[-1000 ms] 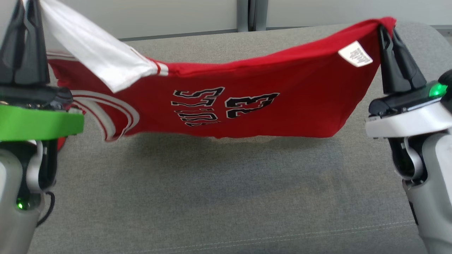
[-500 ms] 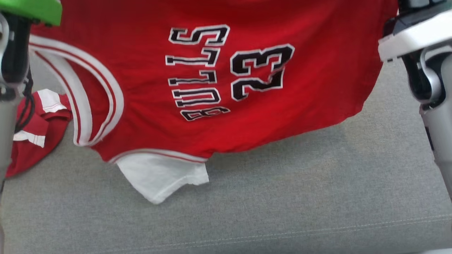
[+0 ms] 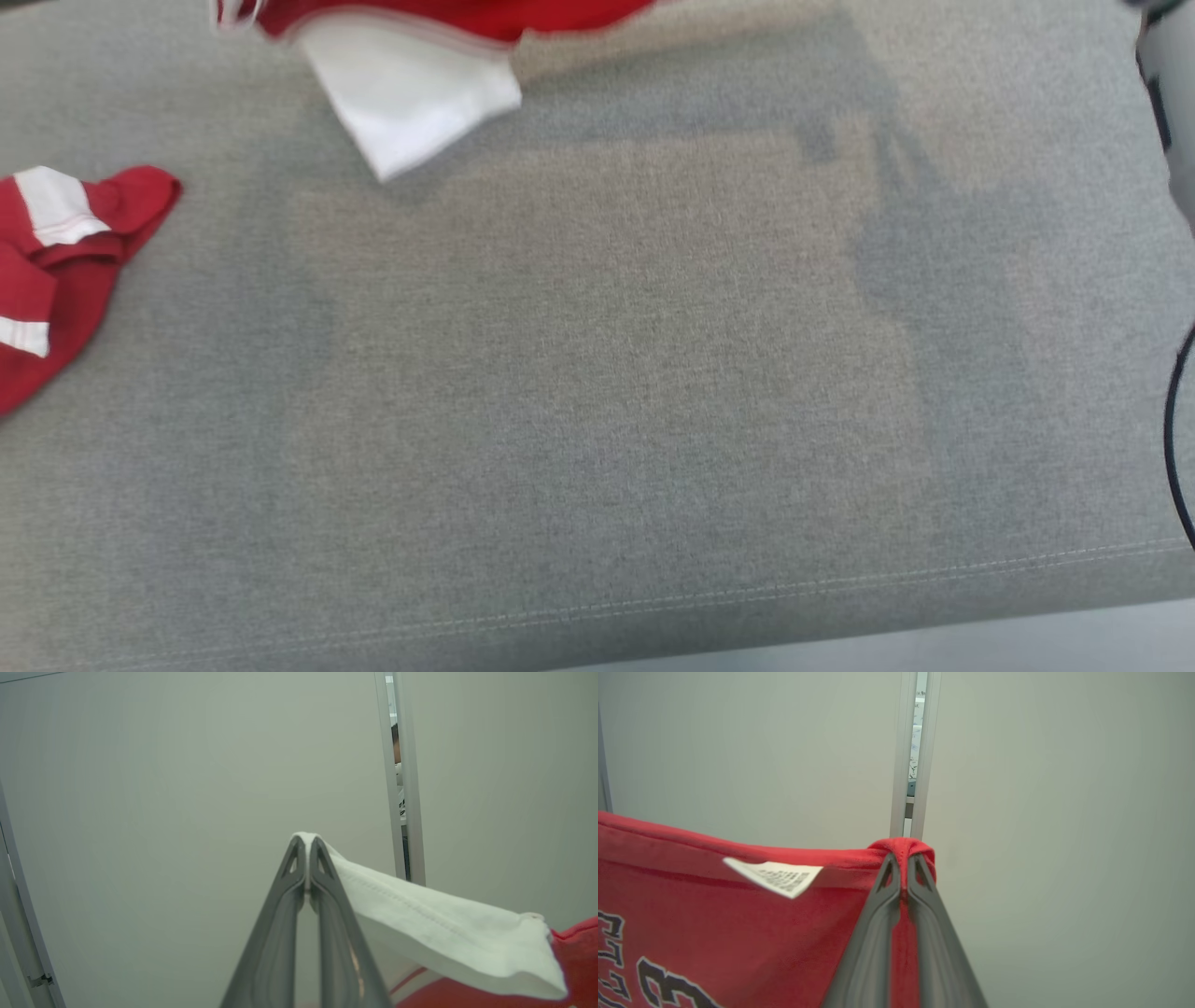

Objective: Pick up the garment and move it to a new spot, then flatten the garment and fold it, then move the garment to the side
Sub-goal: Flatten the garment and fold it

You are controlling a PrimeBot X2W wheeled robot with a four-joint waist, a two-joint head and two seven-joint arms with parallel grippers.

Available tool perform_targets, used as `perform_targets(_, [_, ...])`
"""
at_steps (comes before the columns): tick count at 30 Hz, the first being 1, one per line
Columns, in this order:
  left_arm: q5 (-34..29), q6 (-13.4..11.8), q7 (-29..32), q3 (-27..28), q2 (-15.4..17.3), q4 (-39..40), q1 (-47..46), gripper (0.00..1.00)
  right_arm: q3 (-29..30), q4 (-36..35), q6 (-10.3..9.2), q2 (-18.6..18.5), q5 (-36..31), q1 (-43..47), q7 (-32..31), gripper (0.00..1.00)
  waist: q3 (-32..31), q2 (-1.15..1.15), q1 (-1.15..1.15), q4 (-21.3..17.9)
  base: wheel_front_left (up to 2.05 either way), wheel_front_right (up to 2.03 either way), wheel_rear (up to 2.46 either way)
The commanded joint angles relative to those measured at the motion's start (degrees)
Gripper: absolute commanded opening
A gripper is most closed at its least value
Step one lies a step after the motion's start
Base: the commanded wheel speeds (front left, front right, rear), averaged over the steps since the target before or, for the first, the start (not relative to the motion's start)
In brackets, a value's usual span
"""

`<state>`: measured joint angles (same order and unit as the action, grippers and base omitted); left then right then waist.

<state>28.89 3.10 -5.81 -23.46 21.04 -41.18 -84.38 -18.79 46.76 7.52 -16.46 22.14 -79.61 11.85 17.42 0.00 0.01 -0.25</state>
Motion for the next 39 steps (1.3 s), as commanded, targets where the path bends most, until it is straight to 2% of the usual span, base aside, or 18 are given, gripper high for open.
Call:
perform_targets(1, [-0.9,0.6,-1.8,0.0,-0.2,-2.1,-2.8,0.00,0.1,2.5,-0.06,1.0,-0.8,-3.0,1.1,0.00,3.8,0.00,-0.01,-1.1,0.00,0.00,0.00])
perform_targets(8, [-3.1,1.4,-7.5,-1.2,-1.8,-10.4,-9.6,0.00,4.3,11.8,-0.07,4.8,-4.6,-11.1,3.2,0.00,9.3,0.00,-0.01,-1.5,0.00,0.00,0.00])
perform_targets(13, [-0.6,2.9,-7.2,-0.9,-4.4,-17.3,-11.6,0.00,5.8,16.7,-0.06,6.5,-8.3,-14.2,3.4,0.00,13.5,0.00,-0.01,-0.8,0.00,0.00,0.00])
perform_targets(17, [2.0,3.8,-5.9,-0.5,-6.3,-21.6,-10.4,0.00,4.1,17.8,-0.07,6.8,-9.9,-13.1,3.4,0.00,15.6,0.00,-0.01,0.0,0.00,0.00,0.00])
perform_targets(21, [6.2,4.3,-5.4,1.0,-7.5,-23.4,-8.2,0.00,0.4,16.9,-0.06,6.7,-8.3,-10.5,3.4,0.00,16.9,0.00,-0.01,0.7,0.00,0.00,0.00])
perform_targets(26, [11.7,4.4,-6.5,1.7,-9.0,-20.7,-1.3,0.00,-4.8,12.7,-0.07,4.7,-1.8,-4.3,3.4,0.00,16.7,0.00,-0.01,1.5,0.00,0.00,0.00])
perform_targets(30, [16.4,4.4,-7.8,1.5,-8.4,-15.4,7.5,0.00,-8.8,8.0,-0.07,2.8,5.3,1.9,3.4,0.00,15.7,0.00,-0.01,2.0,0.00,0.00,0.00])
perform_targets(34, [17.8,4.4,-8.9,0.6,-7.4,-9.6,17.1,0.00,-12.8,3.8,-0.07,0.3,12.9,9.9,3.3,0.00,14.2,0.00,-0.01,2.4,0.00,0.00,0.00])
perform_targets(39, [18.8,4.2,-9.3,2.3,-5.3,-1.4,28.6,0.00,-15.2,-1.5,-0.07,-2.5,21.7,18.4,3.0,0.00,11.7,0.00,-0.01,2.4,0.00,0.00,0.00])
